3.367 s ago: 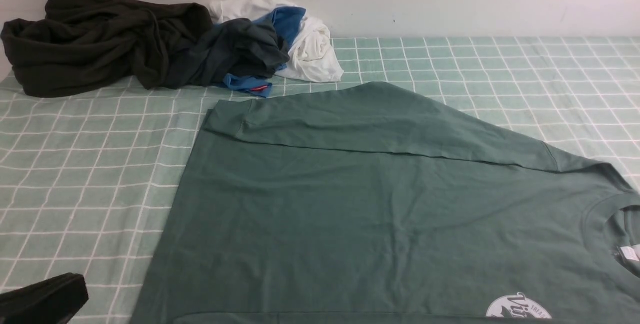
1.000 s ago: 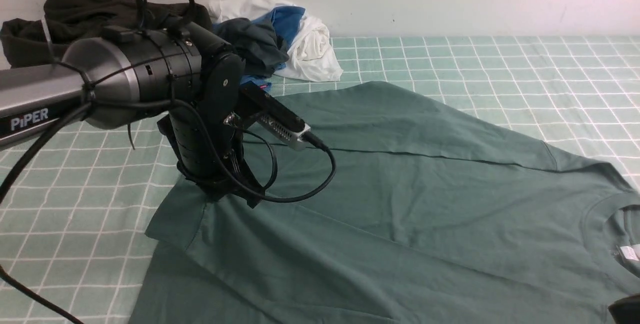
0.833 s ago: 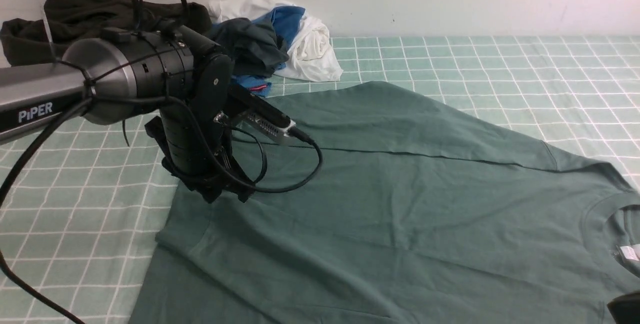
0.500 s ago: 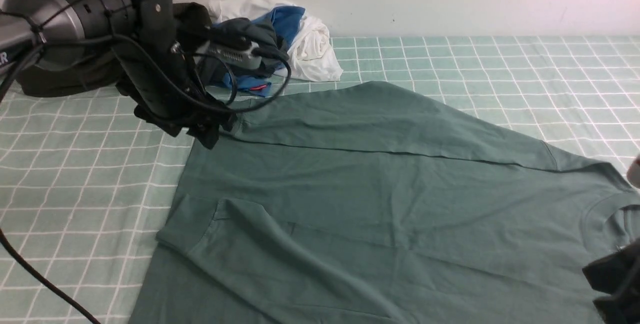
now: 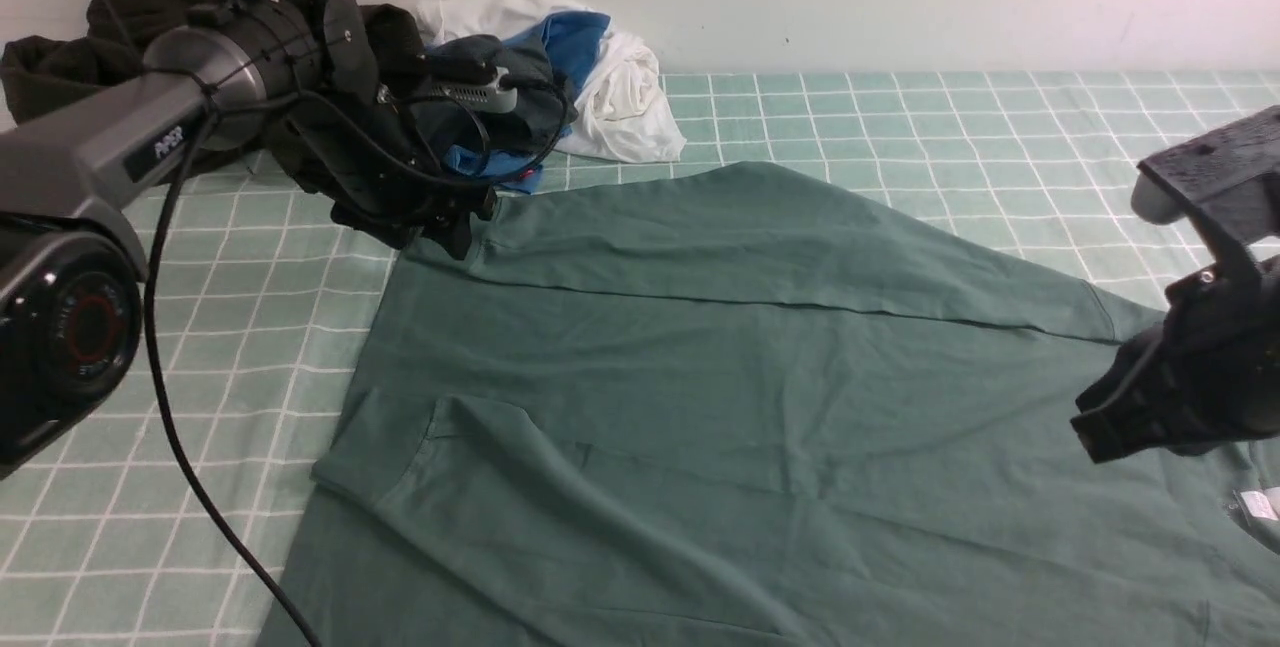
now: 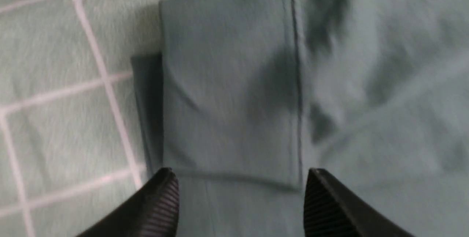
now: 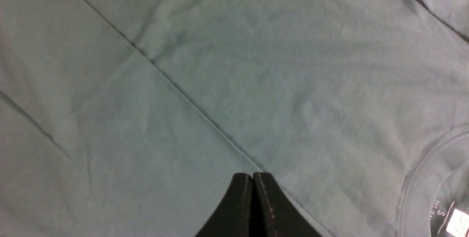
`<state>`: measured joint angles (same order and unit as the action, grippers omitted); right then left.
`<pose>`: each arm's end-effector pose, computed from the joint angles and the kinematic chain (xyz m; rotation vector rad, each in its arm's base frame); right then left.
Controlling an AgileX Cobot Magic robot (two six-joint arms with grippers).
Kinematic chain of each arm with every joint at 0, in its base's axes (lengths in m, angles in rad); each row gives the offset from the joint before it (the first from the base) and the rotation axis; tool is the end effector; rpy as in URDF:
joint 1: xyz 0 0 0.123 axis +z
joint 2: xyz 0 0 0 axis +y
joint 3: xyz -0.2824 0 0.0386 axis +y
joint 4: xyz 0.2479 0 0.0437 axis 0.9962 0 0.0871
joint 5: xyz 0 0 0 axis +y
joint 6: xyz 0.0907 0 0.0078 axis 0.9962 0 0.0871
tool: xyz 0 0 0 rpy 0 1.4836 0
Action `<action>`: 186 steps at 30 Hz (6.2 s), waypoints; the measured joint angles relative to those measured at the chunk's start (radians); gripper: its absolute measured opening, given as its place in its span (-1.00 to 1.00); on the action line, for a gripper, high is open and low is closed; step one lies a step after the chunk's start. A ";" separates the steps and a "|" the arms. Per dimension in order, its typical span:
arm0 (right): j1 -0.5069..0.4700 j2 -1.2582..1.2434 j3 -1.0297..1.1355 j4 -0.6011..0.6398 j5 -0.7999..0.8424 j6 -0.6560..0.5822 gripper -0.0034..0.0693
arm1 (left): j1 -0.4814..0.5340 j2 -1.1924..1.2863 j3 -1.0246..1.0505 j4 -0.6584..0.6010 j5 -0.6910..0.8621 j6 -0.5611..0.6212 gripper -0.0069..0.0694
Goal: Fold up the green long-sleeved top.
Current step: Use the left arm to clamp the cuff farthest from it, then use the left arm to drag and drop the cuff onto the cuff closest to the left arm, then use both arms simultaneously to clamp the lower edge of the clothing fabric
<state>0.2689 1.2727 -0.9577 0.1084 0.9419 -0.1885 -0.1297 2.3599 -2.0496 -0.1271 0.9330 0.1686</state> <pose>0.2280 0.0711 0.2856 -0.5598 2.6830 0.1603 0.5082 -0.0756 0.1777 0.3313 2.7012 -0.1496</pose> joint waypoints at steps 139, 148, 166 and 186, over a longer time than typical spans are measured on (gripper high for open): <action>0.449 -0.199 -0.005 0.087 0.304 -0.211 -0.94 | -0.551 -0.875 1.467 0.263 -0.088 -0.021 -0.80; 0.449 -0.098 0.075 0.019 0.294 -0.312 -0.38 | -0.551 -0.970 1.460 0.267 -0.019 -0.076 -0.81; 0.449 0.052 0.497 -0.190 -0.224 -0.495 0.55 | -0.551 -1.042 1.462 0.254 0.021 -0.045 -0.82; 0.449 0.061 0.501 -0.334 -0.277 -0.317 -0.16 | -0.551 -1.042 1.462 0.254 0.008 -0.040 -0.82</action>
<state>0.7181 1.3333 -0.4567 -0.2252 0.6645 -0.5058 -0.6809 1.3175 -0.5877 0.1269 0.9410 0.1289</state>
